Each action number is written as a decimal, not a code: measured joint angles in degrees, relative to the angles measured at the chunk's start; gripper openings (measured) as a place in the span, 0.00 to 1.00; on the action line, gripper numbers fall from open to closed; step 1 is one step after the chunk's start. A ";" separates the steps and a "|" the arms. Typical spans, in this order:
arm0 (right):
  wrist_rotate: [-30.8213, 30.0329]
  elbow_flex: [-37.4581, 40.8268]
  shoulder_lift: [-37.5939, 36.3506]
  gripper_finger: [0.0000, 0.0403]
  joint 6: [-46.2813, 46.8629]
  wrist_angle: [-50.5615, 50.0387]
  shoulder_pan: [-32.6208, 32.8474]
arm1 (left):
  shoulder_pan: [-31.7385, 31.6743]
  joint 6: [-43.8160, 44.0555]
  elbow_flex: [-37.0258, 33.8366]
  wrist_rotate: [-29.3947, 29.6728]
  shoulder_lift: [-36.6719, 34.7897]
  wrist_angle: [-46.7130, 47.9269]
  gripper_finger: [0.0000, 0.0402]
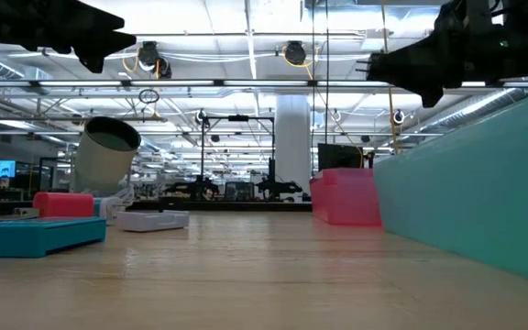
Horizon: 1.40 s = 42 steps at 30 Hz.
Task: Pick & Place Office items
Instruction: Put the left black charger adapter into the red bin
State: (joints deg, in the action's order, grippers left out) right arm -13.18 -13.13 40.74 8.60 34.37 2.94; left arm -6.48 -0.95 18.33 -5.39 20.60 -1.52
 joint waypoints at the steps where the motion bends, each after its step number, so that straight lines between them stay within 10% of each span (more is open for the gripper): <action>1: -1.05 0.00 0.08 0.36 0.47 0.79 0.00 | 0.02 -0.02 0.00 0.00 0.00 0.00 0.47; 20: -8.18 0.00 4.34 0.36 3.17 5.52 0.10 | 0.02 -0.09 0.04 0.00 0.00 0.00 0.37; 42: -11.08 0.00 19.54 0.36 4.60 12.17 -1.48 | 0.02 -0.09 0.07 0.00 0.00 -0.02 0.51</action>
State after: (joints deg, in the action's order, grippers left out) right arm -24.25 -13.13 60.28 13.20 46.55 1.46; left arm -6.46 -1.04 18.39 -5.39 20.60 -1.54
